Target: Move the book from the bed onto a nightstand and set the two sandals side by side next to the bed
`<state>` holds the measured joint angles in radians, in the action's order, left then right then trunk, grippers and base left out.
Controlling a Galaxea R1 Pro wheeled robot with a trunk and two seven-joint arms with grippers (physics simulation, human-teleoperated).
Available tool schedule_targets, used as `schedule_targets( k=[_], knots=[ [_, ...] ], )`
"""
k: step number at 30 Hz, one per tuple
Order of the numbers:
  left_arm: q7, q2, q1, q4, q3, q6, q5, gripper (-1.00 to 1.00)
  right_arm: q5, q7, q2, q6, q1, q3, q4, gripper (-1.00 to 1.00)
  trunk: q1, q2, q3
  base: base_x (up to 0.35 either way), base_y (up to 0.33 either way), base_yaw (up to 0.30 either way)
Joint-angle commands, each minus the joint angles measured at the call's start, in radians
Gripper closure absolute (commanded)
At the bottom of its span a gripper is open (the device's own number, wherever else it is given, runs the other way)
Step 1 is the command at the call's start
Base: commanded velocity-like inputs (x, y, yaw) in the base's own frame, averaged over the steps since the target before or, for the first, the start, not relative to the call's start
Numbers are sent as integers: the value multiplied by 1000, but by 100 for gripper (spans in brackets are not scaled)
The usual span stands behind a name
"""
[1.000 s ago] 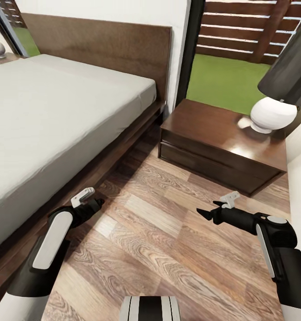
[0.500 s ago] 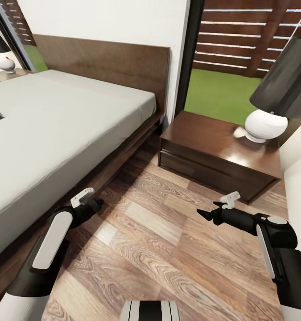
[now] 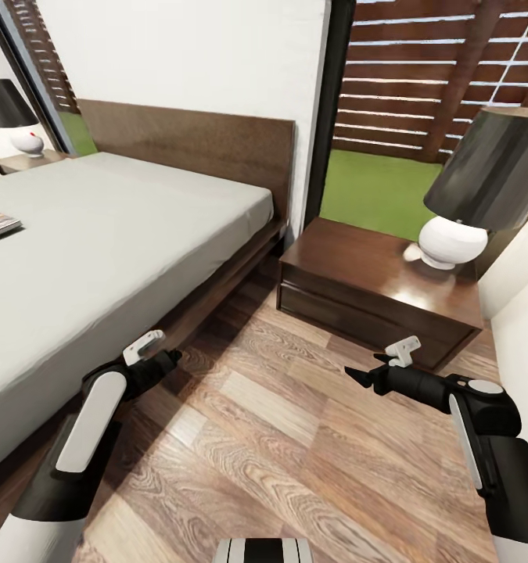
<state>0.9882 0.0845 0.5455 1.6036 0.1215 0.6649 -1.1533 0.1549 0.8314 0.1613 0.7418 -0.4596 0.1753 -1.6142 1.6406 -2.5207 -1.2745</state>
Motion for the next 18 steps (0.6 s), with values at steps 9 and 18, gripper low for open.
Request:
schedule_targets(
  k=[9, 18],
  knots=[
    [9, 1, 1, 1, 1, 2, -7, -100, 11, 10, 0, 2, 0, 1, -1, -100, -4, 2, 49, 0, 0, 0],
    [9, 2, 1, 1, 1, 2, -7, -100, 11, 10, 0, 0, 1, 0, -1, -100, -8, 4, 98, 0, 0, 0]
  ],
)
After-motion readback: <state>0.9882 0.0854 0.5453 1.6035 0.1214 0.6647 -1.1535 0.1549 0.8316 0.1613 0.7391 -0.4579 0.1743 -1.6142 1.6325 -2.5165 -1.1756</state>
